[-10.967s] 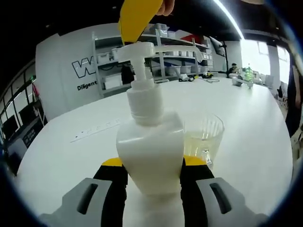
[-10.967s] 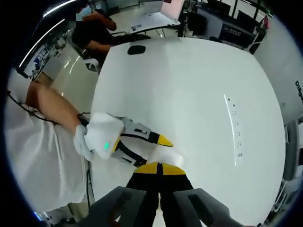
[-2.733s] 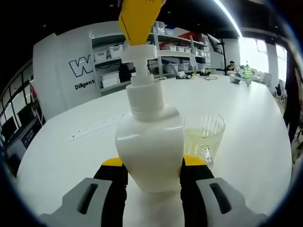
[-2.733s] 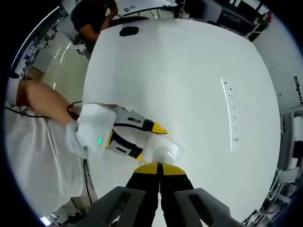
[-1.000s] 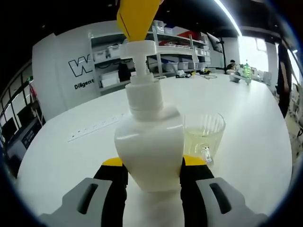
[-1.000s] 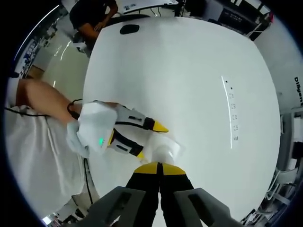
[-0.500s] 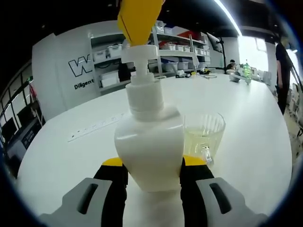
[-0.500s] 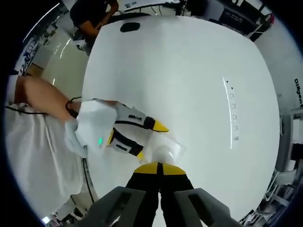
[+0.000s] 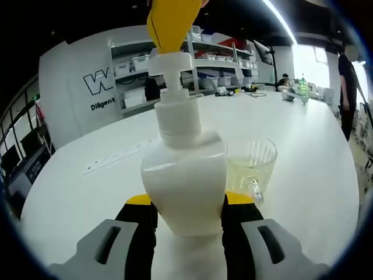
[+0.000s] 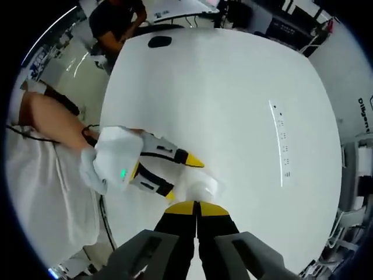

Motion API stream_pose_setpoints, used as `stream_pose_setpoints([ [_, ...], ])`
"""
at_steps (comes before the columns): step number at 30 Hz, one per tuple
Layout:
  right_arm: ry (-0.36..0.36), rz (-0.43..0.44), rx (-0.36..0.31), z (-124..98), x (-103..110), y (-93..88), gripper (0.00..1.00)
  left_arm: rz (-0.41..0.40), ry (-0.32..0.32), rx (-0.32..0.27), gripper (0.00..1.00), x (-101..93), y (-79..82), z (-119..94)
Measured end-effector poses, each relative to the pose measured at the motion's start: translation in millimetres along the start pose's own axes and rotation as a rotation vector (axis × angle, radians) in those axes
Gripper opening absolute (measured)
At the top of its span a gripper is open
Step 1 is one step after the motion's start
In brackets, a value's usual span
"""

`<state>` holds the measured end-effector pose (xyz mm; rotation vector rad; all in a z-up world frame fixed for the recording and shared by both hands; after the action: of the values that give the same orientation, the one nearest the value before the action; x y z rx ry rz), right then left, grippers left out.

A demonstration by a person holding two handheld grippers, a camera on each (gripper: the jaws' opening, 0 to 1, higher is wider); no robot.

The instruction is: Hold the bottle steady, press the pump all the way down and release, and repeat the specified number of times to dispense into the cup

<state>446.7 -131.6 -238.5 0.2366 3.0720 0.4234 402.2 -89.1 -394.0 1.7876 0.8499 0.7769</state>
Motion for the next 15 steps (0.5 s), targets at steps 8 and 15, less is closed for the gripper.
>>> stream_pose_setpoints([
  [8,0.011,-0.063,-0.001,-0.7,2.3,-1.6,0.00,0.003,0.000,0.005,0.41,-1.3,0.9,-0.6],
  [15,0.017,-0.047,-0.011,-1.1,1.4,-3.5,0.00,0.002,0.000,0.007,0.41,-1.2,0.1,-0.3],
])
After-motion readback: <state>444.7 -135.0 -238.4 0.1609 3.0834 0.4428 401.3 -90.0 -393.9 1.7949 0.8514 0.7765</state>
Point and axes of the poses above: the point that each gripper's makers call its tool centre point, and the gripper's own axes: z roughly forward along the fingers, x roughly to its left, y roughly out of its top, the point moved 7 cm from there along -z, roughly backward along the fingers, and after that the axes turned 7 degrees about -x, right-handed, at the moved point
